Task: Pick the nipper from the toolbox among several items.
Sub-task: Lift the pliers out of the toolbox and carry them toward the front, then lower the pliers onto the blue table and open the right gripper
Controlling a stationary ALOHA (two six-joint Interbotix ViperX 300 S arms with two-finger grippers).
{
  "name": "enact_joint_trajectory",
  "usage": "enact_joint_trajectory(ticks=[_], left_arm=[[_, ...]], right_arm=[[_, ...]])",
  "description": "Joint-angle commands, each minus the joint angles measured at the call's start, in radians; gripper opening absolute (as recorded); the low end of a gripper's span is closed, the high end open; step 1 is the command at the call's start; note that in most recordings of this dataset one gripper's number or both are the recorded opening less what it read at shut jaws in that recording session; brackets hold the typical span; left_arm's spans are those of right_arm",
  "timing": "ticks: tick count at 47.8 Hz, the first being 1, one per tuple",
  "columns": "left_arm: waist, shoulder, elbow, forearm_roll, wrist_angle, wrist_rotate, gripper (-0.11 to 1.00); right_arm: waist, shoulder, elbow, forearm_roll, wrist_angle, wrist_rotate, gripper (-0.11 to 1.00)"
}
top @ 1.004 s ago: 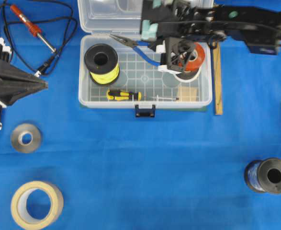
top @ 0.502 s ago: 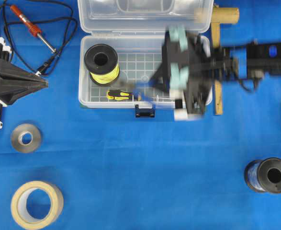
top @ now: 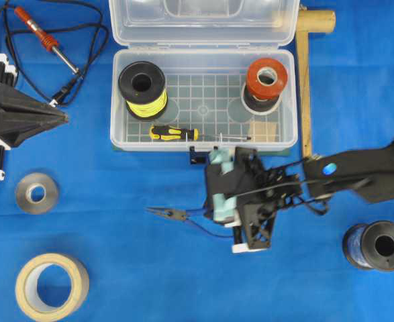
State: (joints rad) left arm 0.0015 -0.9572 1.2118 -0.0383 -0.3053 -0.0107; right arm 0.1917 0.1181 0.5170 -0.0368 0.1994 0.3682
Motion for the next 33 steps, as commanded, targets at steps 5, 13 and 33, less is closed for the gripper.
enact_joint_trajectory(ticks=[5, 13, 33], left_arm=[[0.003, 0.006, -0.008, -0.003, -0.009, -0.003, 0.0], [0.003, 0.006, -0.003, -0.003, -0.009, -0.003, 0.0], [0.003, 0.006, 0.002, -0.003, -0.003, -0.005, 0.0]], right_arm=[[0.002, 0.077, -0.018, 0.002, -0.021, 0.049, 0.13], [0.002, 0.106, -0.017, 0.002, -0.009, 0.067, 0.14], [-0.011, 0.04, -0.031, -0.034, 0.083, 0.063, 0.81]])
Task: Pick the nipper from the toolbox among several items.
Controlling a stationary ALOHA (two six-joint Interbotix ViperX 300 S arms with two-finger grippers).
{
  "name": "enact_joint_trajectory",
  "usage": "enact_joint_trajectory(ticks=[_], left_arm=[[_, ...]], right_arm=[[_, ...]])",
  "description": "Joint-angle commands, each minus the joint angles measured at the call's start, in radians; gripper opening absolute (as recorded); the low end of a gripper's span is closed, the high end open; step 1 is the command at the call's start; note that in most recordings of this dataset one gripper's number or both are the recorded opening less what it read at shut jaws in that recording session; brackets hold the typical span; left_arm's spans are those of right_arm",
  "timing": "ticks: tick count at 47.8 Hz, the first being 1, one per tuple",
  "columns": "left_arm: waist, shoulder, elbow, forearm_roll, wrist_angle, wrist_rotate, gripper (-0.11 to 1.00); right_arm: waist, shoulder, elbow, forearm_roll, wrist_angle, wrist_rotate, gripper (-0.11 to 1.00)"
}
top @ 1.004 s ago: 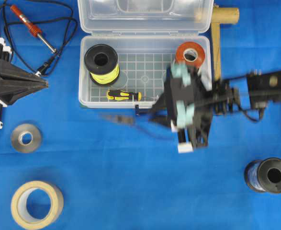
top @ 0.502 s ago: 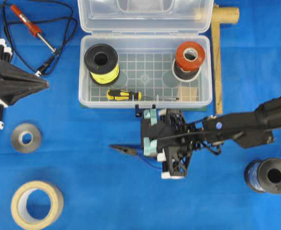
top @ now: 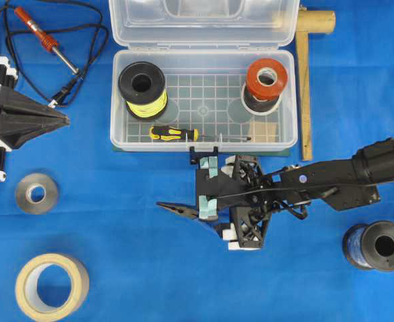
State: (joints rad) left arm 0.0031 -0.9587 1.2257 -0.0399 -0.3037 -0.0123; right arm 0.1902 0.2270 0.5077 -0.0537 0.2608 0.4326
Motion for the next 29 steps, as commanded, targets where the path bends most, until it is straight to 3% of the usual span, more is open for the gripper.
enact_joint_trajectory(ticks=[1, 6, 18, 29], left_arm=[[0.002, 0.008, -0.011, -0.002, -0.006, -0.003, 0.0], [0.002, 0.005, -0.012, 0.0, -0.005, -0.003, 0.0], [0.002, 0.008, -0.011, -0.002, -0.005, -0.02, 0.0], [0.002, 0.008, -0.011, -0.002, -0.005, -0.029, 0.0]], right_arm=[[-0.009, -0.083, -0.02, -0.02, 0.029, -0.002, 0.84], [-0.012, -0.175, -0.021, -0.051, 0.066, -0.005, 0.82], [-0.031, -0.439, 0.015, -0.199, 0.169, 0.006, 0.83], [-0.097, -0.646, 0.141, -0.236, 0.156, 0.006, 0.83]])
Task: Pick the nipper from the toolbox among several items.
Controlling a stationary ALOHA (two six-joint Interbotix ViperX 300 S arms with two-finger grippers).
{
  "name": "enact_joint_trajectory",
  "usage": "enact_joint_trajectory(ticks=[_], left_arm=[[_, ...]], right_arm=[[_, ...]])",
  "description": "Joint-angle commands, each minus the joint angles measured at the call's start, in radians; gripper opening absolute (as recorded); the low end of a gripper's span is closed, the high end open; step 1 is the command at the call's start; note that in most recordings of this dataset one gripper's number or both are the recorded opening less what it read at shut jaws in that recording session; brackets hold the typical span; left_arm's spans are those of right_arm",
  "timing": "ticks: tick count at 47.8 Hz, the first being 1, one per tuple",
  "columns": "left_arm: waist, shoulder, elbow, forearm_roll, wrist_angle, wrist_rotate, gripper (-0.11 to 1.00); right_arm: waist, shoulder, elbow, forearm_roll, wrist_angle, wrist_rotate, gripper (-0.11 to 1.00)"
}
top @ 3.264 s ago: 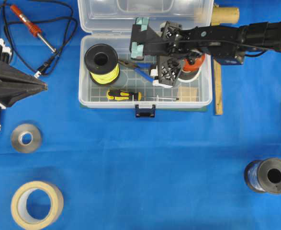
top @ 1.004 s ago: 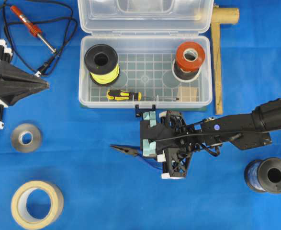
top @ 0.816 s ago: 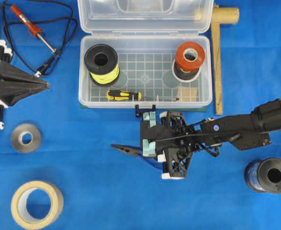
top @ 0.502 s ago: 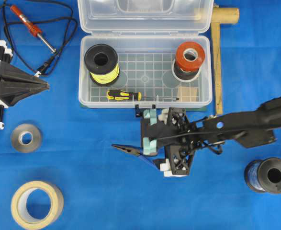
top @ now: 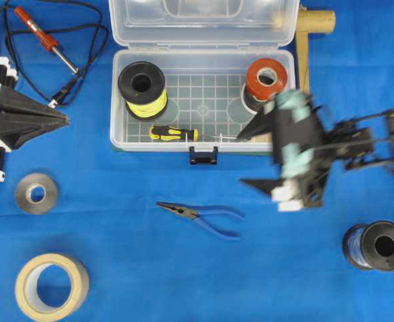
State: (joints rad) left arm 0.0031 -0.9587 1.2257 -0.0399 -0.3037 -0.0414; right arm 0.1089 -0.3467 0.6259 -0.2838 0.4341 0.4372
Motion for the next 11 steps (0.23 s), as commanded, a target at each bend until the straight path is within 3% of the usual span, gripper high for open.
enact_joint_trajectory(ticks=[1, 11], left_arm=[[0.002, 0.006, -0.009, -0.002, -0.005, 0.0, 0.0], [0.002, 0.008, -0.008, -0.002, -0.005, 0.0, 0.0]], right_arm=[[-0.021, -0.091, 0.038, -0.008, -0.025, 0.002, 0.83], [-0.063, -0.308, 0.213, -0.006, -0.144, 0.002, 0.83]])
